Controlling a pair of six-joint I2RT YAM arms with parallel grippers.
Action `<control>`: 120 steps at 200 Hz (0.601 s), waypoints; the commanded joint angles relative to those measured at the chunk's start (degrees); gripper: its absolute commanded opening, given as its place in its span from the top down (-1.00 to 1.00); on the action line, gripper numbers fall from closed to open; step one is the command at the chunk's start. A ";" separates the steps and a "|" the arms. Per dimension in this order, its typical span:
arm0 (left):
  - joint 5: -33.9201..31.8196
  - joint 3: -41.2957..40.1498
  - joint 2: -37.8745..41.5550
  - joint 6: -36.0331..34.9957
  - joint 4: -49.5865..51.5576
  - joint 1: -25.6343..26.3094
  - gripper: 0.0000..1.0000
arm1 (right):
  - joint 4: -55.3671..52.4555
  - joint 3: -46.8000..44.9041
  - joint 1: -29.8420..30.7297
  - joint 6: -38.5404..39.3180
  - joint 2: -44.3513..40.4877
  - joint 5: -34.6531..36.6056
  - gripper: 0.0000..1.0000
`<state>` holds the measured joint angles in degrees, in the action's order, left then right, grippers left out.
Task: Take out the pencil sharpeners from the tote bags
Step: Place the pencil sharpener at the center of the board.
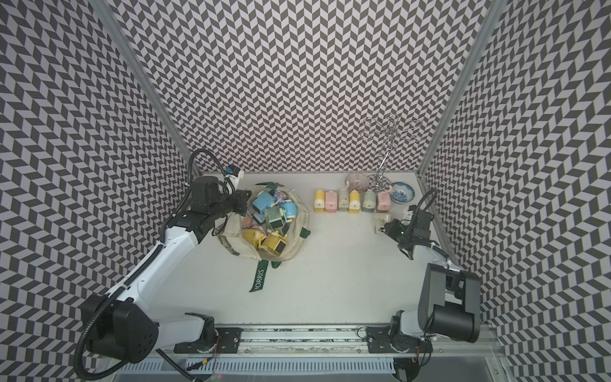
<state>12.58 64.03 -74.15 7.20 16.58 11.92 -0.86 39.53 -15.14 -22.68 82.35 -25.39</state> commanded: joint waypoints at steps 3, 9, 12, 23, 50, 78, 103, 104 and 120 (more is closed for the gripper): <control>2.05 1.27 1.50 -0.52 -6.84 0.83 1.00 | 0.13 2.91 -1.57 1.91 3.38 2.19 0.91; 2.12 1.39 1.39 -0.37 -6.81 0.82 1.00 | -0.18 3.58 -1.77 2.26 4.24 1.99 0.89; 2.12 1.38 1.45 -0.35 -6.80 0.87 1.00 | -0.34 3.82 -1.87 2.27 4.63 1.85 0.88; 2.30 1.40 1.30 -0.32 -6.89 0.82 1.00 | -0.40 4.65 -1.91 2.28 5.95 1.84 0.84; 2.44 1.36 1.31 -0.28 -6.85 0.84 1.00 | -1.03 5.94 -2.06 2.85 8.31 2.29 0.73; 2.30 1.37 1.38 -0.40 -6.84 0.82 1.00 | -0.66 6.17 -2.38 2.81 9.41 1.83 0.62; 2.06 1.38 1.38 -0.51 -6.77 0.82 1.00 | -0.58 6.44 -2.61 2.69 9.15 1.77 0.49; 2.08 1.37 1.42 -0.47 -6.80 0.82 1.00 | -0.56 6.48 -2.61 2.71 9.15 1.76 0.49; 2.01 1.36 1.41 -0.45 -6.82 0.82 1.00 | -0.52 6.45 -2.64 2.72 8.81 1.58 0.48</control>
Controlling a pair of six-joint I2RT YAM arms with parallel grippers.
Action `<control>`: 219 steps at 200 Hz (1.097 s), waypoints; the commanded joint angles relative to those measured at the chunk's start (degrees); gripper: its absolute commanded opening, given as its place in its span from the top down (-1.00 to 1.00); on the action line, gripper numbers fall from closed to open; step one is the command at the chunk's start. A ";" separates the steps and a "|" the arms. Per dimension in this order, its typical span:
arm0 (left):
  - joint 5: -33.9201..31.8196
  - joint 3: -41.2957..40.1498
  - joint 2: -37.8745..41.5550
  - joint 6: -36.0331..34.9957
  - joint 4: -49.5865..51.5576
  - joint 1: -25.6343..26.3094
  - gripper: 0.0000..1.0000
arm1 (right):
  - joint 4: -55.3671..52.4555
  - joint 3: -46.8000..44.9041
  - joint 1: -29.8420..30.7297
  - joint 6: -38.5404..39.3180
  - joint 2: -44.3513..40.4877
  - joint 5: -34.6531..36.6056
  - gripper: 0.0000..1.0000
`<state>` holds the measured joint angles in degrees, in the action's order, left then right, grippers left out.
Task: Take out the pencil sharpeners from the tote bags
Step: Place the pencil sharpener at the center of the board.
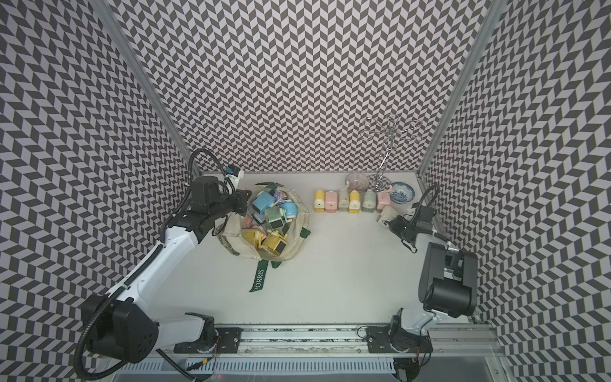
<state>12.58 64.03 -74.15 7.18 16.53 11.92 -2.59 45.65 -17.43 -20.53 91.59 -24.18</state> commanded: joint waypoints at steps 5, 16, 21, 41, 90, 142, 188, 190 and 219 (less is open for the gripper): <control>2.09 1.39 1.38 -0.43 -6.71 0.82 1.00 | 1.18 0.32 -0.33 0.54 -0.51 0.42 0.48; 2.11 1.36 1.44 -0.44 -6.75 0.87 1.00 | 1.15 0.32 -0.38 0.56 -0.67 0.37 0.47; 2.14 1.42 1.33 -0.42 -6.73 0.83 1.00 | 1.12 0.32 -0.46 0.58 -0.69 0.46 0.47; 2.21 1.41 1.27 -0.47 -6.74 0.82 1.00 | 1.06 0.15 -0.54 0.58 -1.37 0.61 0.32; 2.15 1.37 1.43 -0.45 -6.67 0.91 1.00 | 0.16 -1.04 -0.55 0.67 -6.63 5.22 -0.09; 1.89 1.37 1.49 -0.59 -6.56 0.95 1.00 | 6.93 -7.44 2.90 -3.53 -22.85 -1.74 -0.15; -2.80 1.36 2.65 -3.67 -5.11 4.43 1.00 | 11.01 -9.02 28.71 -2.63 -30.78 -0.53 -0.13; -3.15 1.38 2.68 -3.97 -4.98 4.78 1.00 | 11.13 -8.96 30.01 -2.48 -30.64 -0.69 -0.13; -8.60 1.61 2.58 -6.33 -3.20 9.69 1.00 | 14.13 -6.84 48.38 -2.93 -26.68 5.43 -0.19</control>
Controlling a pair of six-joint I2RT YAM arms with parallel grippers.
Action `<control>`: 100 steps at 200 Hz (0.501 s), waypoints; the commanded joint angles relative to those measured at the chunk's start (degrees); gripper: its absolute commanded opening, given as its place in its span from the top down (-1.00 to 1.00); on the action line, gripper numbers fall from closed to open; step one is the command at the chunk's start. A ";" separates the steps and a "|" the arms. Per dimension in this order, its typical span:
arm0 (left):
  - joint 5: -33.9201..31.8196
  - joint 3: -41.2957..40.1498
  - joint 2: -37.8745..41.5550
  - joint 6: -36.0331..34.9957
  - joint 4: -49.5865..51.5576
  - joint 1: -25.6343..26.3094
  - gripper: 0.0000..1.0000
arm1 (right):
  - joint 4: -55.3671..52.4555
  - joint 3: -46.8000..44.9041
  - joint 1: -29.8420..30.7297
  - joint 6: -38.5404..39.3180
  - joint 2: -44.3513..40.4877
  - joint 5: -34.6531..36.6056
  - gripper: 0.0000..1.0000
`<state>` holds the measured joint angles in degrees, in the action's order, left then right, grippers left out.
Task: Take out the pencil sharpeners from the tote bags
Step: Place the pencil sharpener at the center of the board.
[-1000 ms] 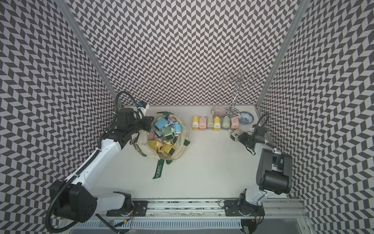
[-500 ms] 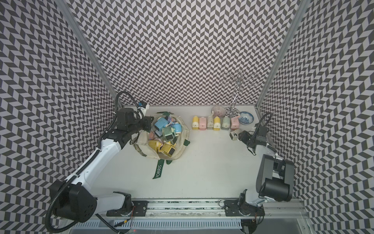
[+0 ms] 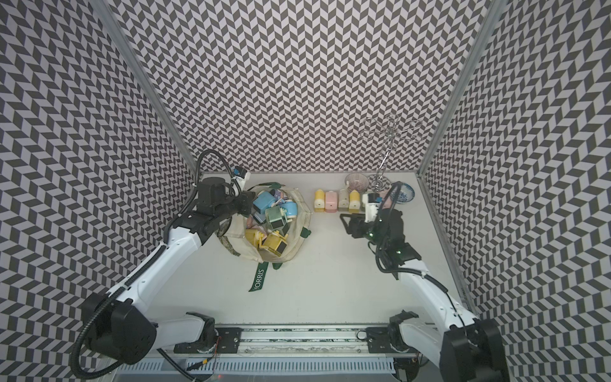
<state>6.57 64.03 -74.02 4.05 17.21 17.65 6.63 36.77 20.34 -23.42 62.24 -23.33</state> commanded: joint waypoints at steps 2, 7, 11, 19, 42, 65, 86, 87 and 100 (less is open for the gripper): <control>-2.74 1.73 2.27 -3.18 -3.66 4.08 1.00 | 5.26 2.17 11.72 0.02 3.12 5.22 -0.20; -2.92 2.22 1.90 -3.17 -3.09 4.26 1.00 | 6.22 2.60 14.44 -0.02 4.25 6.65 -0.23; -2.95 2.60 1.53 -3.15 -2.64 4.25 1.00 | 6.87 3.03 16.48 0.30 5.31 7.45 -0.25; -3.26 3.18 0.94 -2.84 -2.15 4.21 1.00 | 7.82 4.30 19.82 1.03 7.63 8.96 -0.30; -3.38 3.76 0.13 -2.07 -1.70 3.94 1.00 | 9.53 8.25 25.09 3.66 15.60 13.20 -0.45; -3.32 3.53 0.76 -1.67 -2.15 3.77 1.00 | 14.59 10.00 26.80 6.31 21.97 16.64 -0.60; -2.81 3.30 1.17 -1.23 -2.64 3.31 1.00 | 18.83 12.51 27.43 9.65 27.15 18.52 -0.73; -2.80 3.30 1.21 -1.19 -2.68 3.29 1.00 | 19.02 12.61 27.49 9.90 27.50 18.60 -0.74; -1.82 3.12 1.19 -0.73 -3.05 2.68 1.00 | 19.11 15.70 27.73 11.78 31.60 20.82 -0.78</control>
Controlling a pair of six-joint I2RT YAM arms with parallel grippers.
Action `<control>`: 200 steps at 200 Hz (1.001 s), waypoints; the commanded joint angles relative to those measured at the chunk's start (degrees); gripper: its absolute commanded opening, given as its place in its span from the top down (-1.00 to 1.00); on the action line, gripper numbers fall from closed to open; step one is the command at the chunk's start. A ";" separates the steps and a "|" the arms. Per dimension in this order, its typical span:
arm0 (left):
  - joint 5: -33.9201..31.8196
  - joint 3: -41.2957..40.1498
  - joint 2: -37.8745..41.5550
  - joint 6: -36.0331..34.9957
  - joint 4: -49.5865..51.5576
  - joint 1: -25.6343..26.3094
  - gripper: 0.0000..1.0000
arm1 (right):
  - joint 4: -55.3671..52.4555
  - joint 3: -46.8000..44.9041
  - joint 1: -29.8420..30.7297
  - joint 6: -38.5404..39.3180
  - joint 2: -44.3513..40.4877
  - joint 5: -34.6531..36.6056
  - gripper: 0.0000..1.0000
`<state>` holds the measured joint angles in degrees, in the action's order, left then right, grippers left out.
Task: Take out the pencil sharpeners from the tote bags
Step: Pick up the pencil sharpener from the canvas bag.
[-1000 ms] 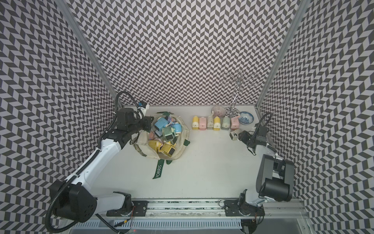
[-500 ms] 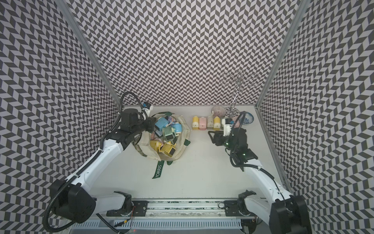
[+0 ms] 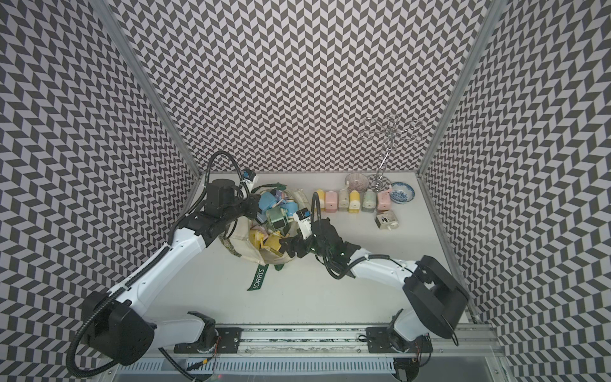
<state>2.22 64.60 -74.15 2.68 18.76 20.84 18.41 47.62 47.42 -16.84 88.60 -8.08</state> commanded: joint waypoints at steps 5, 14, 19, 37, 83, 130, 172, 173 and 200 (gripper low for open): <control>3.07 2.56 1.22 0.89 -4.78 -0.87 1.00 | 6.68 6.42 0.82 5.92 6.83 6.52 -0.79; 4.00 2.65 1.00 1.05 -4.80 -1.39 1.00 | 6.16 8.46 1.16 6.61 9.42 9.23 -0.81; 4.36 2.72 0.88 1.15 -4.70 -1.66 1.00 | 6.55 9.26 1.30 7.16 10.50 9.62 -0.82; 5.87 2.98 0.53 1.78 -4.69 -2.68 1.00 | 8.21 12.00 2.01 8.13 14.39 11.68 -0.90; 6.94 2.90 0.33 2.18 -5.04 -3.26 1.00 | 10.07 17.70 3.62 11.02 22.03 19.56 -0.96; 7.62 2.95 0.41 2.27 -5.05 -3.67 1.00 | 11.44 23.13 3.82 11.51 28.47 22.20 -0.95; 7.73 2.95 0.48 2.26 -5.05 -3.61 1.00 | 8.85 29.34 4.00 11.61 33.90 25.61 -0.75; 7.72 2.97 0.45 2.29 -5.05 -3.66 1.00 | 8.88 29.44 4.00 11.59 34.00 25.63 -0.74; 7.76 2.91 0.32 2.24 -4.93 -3.64 1.00 | 8.06 31.10 4.14 12.39 34.98 25.66 -0.54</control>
<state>7.35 64.62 -74.24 4.82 18.48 17.08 25.32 76.64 51.11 -5.50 122.19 15.90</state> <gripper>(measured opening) 0.048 0.805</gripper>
